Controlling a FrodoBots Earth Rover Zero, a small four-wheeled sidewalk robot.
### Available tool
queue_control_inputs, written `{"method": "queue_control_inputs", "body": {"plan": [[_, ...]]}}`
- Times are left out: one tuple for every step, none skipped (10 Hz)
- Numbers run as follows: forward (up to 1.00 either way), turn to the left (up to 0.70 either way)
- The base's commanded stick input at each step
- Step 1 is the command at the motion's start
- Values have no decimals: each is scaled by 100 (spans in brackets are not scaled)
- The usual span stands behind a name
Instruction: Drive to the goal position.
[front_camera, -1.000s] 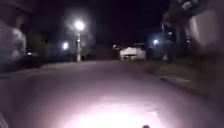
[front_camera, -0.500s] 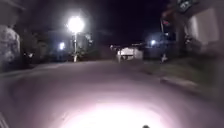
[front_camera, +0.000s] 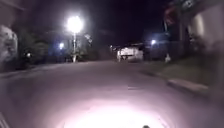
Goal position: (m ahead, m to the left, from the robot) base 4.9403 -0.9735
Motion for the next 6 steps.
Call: {"method": "queue_control_inputs", "body": {"plan": [[70, 1], [70, 21], [70, 36], [70, 19], [70, 1], [70, 1]]}}
